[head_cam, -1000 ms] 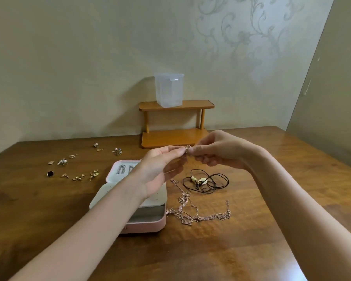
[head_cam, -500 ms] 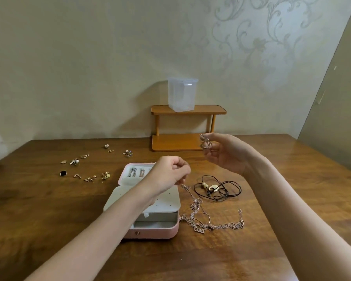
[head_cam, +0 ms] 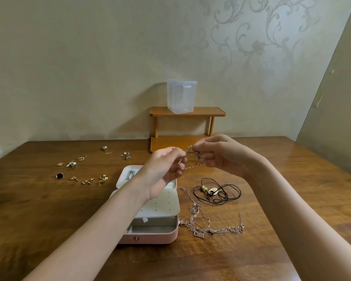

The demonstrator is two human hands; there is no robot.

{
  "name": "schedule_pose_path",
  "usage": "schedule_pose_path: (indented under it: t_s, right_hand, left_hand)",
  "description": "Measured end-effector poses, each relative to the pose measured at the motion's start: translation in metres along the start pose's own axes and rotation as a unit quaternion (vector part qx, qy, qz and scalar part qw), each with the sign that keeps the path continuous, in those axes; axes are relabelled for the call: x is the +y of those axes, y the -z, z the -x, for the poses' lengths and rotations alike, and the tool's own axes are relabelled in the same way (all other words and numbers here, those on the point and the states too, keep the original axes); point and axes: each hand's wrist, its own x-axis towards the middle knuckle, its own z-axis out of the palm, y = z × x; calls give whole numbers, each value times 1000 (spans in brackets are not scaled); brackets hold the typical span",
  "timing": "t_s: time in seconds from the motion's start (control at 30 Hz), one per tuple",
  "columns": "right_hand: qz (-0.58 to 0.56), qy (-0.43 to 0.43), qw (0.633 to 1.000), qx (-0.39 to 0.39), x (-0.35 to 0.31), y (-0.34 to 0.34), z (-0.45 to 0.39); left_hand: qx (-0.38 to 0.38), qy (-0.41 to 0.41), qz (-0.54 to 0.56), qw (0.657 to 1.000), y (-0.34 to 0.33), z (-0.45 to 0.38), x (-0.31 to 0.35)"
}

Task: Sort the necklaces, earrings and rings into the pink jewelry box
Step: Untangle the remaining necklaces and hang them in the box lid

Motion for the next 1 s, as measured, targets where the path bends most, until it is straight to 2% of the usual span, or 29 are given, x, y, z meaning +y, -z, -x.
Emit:
schedule_pose_path:
  t_s: [0.13,0.23,0.3,0.4,0.47,0.57,0.63,0.73,0.8,0.93,1.0]
  right_hand:
    - [-51,-4,999,2,2,-8,-4]
    - [-15,15,1000,6,2,-10,-6]
    - [24,32,999,6,2,-11,-8]
    - [32,36,999,23,1,-9,-10]
    - [-22,27,999,17,1,-8,-10]
    - [-155,15,988,-13,2,-16,-13]
    - [-183,2,983,-11,3,-24,-15]
    - [-35,3,999,-11,7,-24,-15]
    - [26,15,1000,-10,8,-20,-13]
    - [32,52,997,35,5,-8,-7]
    - [45,67,996,38,2,-7,-6]
  left_hand:
    - [-93,26,64,993,-4,7,6]
    - [-102,35,-6,994,0,7,7]
    - [-75,28,-52,995,4,5,6]
    - [-4,9,-55,998,13,2,7]
    - [38,2,-26,999,18,0,9]
    - [66,0,75,995,18,-4,10]
    - [74,0,118,990,15,-5,9]
    - [68,3,153,986,14,-5,10]
    - [55,-5,126,990,17,-4,11]
    - [60,-42,-81,994,21,1,8]
    - [48,-42,-96,993,21,4,10]
